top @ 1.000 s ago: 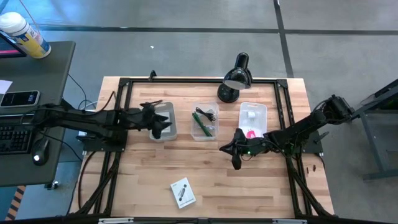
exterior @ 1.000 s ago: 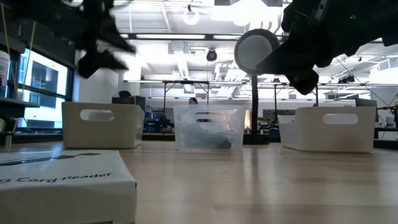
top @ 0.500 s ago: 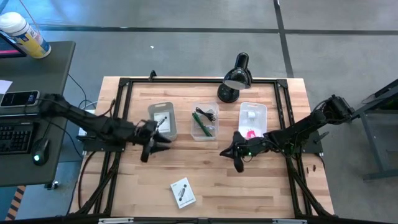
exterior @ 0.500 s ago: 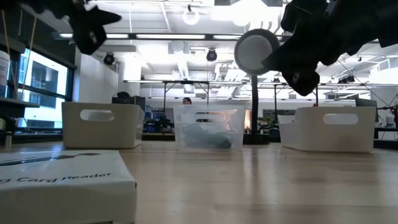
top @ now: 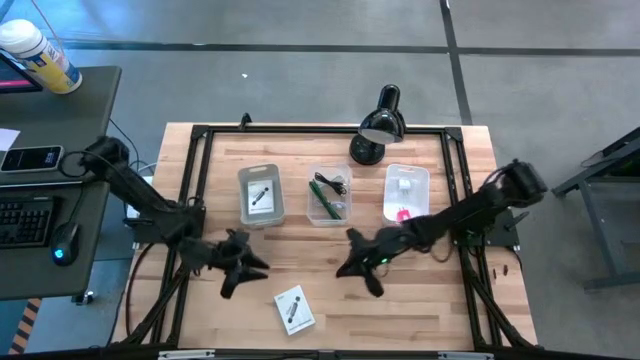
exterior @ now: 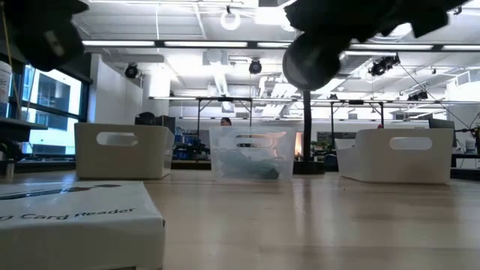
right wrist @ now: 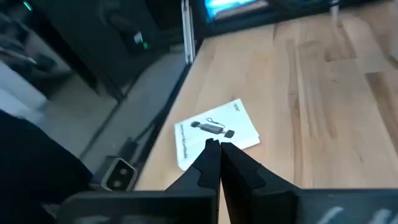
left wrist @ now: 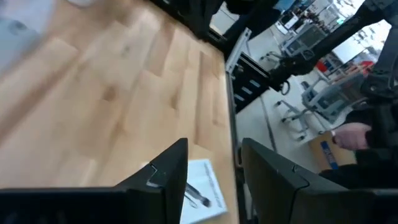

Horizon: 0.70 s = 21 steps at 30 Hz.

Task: Pick and place items into bin
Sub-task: Put the white card reader box into the gray bin

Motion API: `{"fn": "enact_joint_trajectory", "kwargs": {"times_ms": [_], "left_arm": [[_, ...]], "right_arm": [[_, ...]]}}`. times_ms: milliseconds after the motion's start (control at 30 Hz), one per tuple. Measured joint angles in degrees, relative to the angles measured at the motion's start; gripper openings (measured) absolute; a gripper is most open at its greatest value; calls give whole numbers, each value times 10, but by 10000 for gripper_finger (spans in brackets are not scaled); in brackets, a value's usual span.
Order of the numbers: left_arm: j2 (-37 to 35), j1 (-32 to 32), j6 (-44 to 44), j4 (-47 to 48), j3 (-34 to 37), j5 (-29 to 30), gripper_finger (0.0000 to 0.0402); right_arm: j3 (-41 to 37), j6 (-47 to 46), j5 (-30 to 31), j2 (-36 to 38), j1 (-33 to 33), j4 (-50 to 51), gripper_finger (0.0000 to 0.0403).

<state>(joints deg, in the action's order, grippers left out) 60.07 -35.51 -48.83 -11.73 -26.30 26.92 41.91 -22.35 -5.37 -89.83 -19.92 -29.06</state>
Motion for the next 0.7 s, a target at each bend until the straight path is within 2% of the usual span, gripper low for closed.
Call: {"fn": "enact_joint_trajectory", "kwargs": {"times_ms": [100, 233, 333, 700], "left_arm": [[47, -29, -28, -44, 0, 16, 132], [129, -56, -57, -72, -21, 12, 124], [195, -66, -55, -68, -66, -10, 119], [354, -65, -20, 135, -246, -86, 117]], "right_arm": [[55, 33, -10, -53, 1, 36, 4], [94, 46, -94, -107, 19, 32, 1], [102, 46, -122, -124, 32, 31, 4], [101, 46, -142, -126, 54, 38, 4]]}}
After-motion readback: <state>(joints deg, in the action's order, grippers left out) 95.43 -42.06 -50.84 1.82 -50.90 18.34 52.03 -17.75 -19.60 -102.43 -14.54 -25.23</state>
